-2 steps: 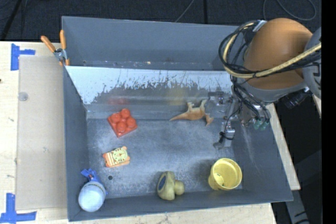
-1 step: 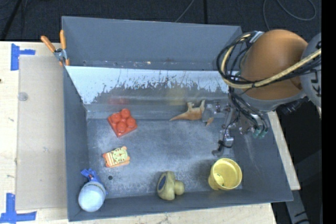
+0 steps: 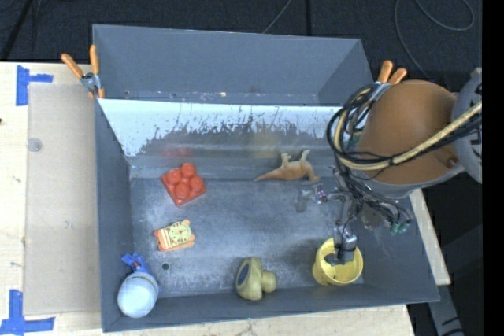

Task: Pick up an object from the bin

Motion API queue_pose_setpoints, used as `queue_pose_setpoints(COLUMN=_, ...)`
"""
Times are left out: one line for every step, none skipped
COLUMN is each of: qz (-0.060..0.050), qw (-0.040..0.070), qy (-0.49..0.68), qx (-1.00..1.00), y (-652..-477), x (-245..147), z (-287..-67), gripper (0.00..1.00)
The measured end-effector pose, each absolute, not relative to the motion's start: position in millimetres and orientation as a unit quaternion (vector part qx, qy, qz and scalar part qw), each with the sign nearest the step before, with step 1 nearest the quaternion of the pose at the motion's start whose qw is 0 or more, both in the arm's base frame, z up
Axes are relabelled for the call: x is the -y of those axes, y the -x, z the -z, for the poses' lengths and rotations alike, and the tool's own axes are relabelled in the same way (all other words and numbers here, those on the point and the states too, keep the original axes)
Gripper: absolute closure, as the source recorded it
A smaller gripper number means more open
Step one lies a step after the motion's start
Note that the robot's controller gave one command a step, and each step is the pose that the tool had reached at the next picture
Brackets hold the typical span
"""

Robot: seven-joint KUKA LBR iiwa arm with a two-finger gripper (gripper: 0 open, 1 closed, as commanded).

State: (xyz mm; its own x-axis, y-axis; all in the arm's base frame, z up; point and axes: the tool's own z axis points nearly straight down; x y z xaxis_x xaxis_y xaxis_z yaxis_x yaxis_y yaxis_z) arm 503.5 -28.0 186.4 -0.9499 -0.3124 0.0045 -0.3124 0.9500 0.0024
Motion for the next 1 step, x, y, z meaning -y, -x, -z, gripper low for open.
queue_pose_setpoints(qz=0.001, qw=0.0, qy=-0.235, qx=0.972, y=-501.1, x=64.1, z=-166.3, gripper=0.0)
